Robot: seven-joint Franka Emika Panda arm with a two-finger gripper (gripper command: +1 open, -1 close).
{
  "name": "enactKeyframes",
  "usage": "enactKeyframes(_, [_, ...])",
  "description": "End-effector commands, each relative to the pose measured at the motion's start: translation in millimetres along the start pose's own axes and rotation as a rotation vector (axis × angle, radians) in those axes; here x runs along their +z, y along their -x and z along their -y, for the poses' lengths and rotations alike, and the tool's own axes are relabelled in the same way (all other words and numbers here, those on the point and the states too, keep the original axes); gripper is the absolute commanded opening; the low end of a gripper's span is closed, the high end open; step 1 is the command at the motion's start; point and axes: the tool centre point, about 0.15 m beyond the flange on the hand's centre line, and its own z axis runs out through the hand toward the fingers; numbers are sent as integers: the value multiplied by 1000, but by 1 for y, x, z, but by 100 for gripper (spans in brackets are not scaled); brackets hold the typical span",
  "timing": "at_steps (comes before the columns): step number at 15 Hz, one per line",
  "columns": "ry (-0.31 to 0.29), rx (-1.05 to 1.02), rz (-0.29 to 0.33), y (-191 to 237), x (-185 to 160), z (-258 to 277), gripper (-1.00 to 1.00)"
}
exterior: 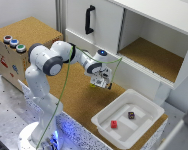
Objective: Sweep the yellow block to the left
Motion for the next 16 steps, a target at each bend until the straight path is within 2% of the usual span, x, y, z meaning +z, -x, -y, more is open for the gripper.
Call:
enactKeyframes(1, [-74,24,14,-8,3,31,-100])
enactKeyframes(6, [-133,31,-1,-14,14,55,-100])
enactKeyframes(12, [-191,27,-16,-12,7,74,-100])
enactKeyframes(16, [-257,-1,-29,-19,13,92,-100])
